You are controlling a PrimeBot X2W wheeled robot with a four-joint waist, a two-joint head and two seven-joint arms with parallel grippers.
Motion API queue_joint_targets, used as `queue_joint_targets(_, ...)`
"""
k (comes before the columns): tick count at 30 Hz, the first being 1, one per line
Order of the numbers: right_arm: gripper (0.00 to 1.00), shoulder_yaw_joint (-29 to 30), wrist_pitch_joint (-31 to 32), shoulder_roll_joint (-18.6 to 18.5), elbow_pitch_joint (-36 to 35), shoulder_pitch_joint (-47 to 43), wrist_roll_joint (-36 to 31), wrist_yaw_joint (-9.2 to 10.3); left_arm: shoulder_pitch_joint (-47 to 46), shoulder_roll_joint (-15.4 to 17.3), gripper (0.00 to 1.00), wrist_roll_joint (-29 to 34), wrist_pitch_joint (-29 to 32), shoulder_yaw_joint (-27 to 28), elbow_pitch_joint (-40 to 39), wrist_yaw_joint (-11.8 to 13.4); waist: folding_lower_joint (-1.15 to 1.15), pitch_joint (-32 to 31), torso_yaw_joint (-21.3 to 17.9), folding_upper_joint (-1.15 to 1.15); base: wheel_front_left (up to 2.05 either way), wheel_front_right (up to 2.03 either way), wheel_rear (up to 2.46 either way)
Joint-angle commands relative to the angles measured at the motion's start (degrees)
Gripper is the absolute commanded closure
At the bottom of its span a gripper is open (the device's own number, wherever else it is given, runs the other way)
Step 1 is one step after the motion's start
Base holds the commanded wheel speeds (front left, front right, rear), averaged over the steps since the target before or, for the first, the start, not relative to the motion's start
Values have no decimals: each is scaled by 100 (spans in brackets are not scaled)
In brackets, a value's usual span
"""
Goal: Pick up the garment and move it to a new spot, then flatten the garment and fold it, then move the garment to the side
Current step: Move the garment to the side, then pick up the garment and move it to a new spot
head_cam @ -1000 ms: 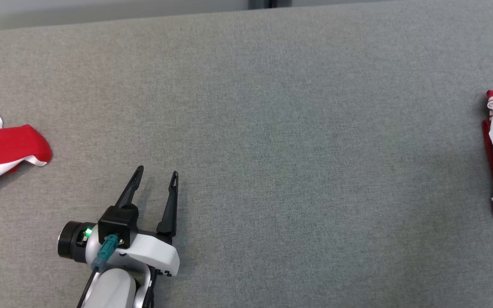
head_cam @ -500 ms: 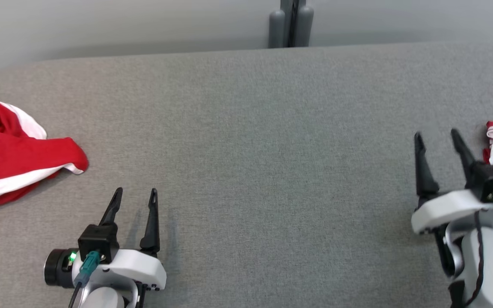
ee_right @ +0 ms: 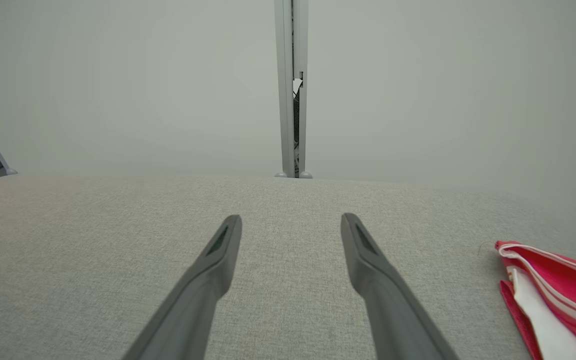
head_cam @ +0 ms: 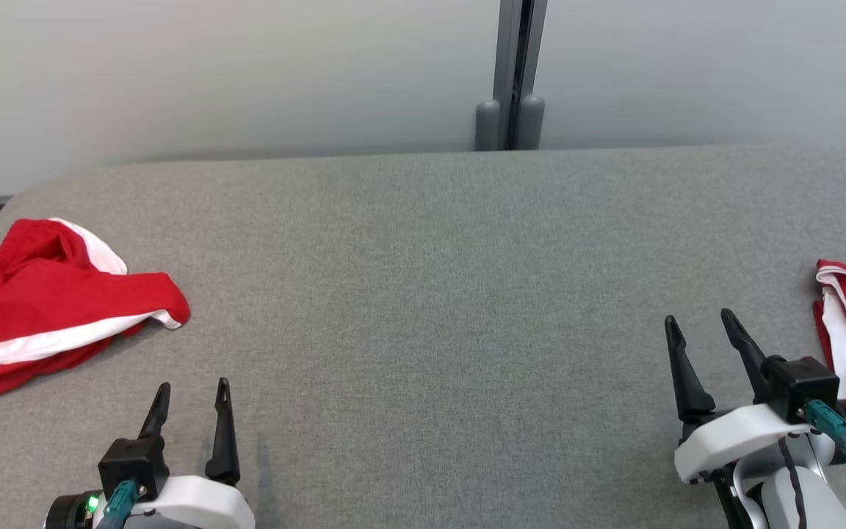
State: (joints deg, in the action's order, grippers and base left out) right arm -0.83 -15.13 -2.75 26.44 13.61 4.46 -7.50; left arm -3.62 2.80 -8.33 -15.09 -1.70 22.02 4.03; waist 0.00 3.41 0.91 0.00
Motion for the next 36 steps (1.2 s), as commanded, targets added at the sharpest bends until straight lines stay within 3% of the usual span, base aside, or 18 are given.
queue_joint_targets(1,0,-6,2,-37,-62,-111,88,2,80,23,0,9,-8,63,-11,-18,0,-131,3,0,0,0,0)
queue_joint_targets(18,0,-157,2,-35,-59,-463,294,2,243,23,0,51,-8,223,-50,-82,0,-288,168,0,0,0,0)
queue_joint_targets(36,0,-506,2,-35,-18,-374,409,1,224,20,0,-25,-8,503,120,-42,0,-107,1877,0,0,0,0)
